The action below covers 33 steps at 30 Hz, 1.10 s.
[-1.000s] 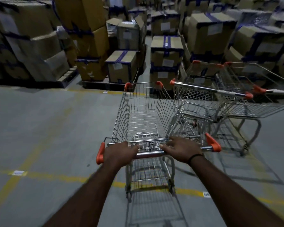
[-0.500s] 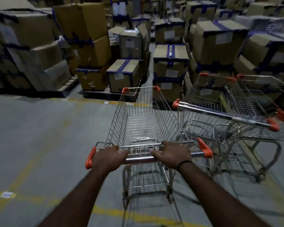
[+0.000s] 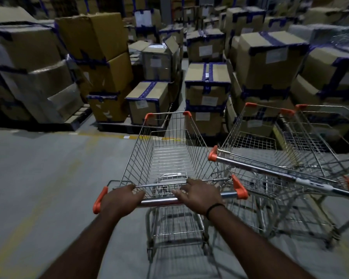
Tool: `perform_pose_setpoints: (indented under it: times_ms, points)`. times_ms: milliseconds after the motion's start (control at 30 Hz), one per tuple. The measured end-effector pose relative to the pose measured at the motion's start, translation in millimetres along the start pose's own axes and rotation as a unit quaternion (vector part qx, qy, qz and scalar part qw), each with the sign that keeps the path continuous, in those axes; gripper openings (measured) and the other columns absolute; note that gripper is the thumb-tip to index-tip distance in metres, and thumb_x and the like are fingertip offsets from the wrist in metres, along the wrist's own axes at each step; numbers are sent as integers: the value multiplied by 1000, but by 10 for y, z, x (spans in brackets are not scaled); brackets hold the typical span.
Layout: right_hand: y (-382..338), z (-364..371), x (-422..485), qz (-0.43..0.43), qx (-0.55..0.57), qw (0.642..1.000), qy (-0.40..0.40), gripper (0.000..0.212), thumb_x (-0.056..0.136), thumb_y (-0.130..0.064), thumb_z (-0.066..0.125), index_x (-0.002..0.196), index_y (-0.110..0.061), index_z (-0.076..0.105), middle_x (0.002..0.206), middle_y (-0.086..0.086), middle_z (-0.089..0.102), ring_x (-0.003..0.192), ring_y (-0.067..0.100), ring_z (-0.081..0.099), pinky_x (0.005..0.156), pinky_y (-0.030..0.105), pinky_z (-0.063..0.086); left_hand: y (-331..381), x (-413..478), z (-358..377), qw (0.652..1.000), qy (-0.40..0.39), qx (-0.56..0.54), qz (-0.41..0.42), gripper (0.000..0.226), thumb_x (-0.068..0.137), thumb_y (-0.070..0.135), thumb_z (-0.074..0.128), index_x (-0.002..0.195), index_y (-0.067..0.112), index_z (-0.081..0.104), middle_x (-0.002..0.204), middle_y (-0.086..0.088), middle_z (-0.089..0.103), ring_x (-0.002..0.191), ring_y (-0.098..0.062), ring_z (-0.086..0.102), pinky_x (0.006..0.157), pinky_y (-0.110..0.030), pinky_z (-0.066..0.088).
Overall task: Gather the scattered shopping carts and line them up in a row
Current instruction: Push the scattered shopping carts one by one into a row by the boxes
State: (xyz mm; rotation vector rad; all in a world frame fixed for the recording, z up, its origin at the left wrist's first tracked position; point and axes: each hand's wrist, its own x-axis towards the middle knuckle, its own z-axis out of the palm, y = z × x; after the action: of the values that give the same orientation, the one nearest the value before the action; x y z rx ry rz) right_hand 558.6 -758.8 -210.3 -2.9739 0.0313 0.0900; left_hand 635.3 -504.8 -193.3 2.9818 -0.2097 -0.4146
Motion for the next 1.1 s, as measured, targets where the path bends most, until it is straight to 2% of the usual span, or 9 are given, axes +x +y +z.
perform_pose_setpoints:
  times_ms: [133,433,500,600,667,733,867,1033,1100]
  points:
    - [42,-16,286,13,-9,1000,-10,88,86,-80,2,129,-33,62,153,-2,43,134,22,46,95,45,47,37,312,-85,1000,-7,3,9,72,89,72,33,146,30,50,147,-1,56,131,-24,53,104,-38,35]
    - [-49,8,667,52,0,999,4,89,86,-83,-1,123,-36,64,147,-8,49,128,18,51,91,43,50,-74,810,-241,999,-24,-2,45,77,88,75,32,147,27,48,145,-2,57,131,-24,53,107,-42,33]
    - [-72,-17,702,57,-2,998,6,93,83,-84,-4,118,-35,66,140,-7,54,121,16,54,88,42,51,-86,905,-265,998,-40,-8,54,77,88,74,35,146,25,47,143,-6,59,127,-27,56,102,-42,39]
    - [-95,-68,717,61,-4,998,9,103,77,-85,-12,120,-34,67,145,-9,50,121,17,55,87,37,49,-86,1004,-307,995,-70,-23,65,77,86,72,41,142,21,44,136,-10,62,115,-30,61,94,-41,46]
    - [-105,-79,730,71,-12,997,1,91,85,-83,-2,123,-35,66,151,-11,45,123,17,56,87,35,49,-88,1042,-328,993,-91,-29,65,76,84,71,42,140,20,43,131,-11,63,107,-30,64,92,-41,48]
    - [-118,-78,744,81,-13,997,-13,83,88,-81,5,124,-37,65,154,-13,41,123,18,57,89,36,50,-80,1099,-332,991,-110,-18,68,75,82,68,41,139,20,42,135,-13,60,112,-33,61,95,-42,47]
    - [-135,-83,749,92,-17,995,-33,82,89,-80,5,115,-35,69,146,-9,50,117,20,60,91,40,50,10,1078,-398,984,-144,23,98,66,85,56,39,135,15,49,144,-12,50,125,-35,53,103,-47,42]
    - [-209,-155,723,121,-10,991,-51,87,86,-81,1,112,-33,69,132,2,58,121,23,55,100,48,41,4,1056,-425,983,-128,34,125,70,83,61,35,133,16,54,141,-13,55,122,-32,56,97,-43,44]
    - [-265,-161,709,142,-2,989,-44,74,93,-75,12,112,-31,69,121,3,61,116,23,56,101,50,39,7,1030,-459,984,-110,45,132,62,91,57,37,134,16,55,138,-11,58,121,-29,57,101,-43,45]
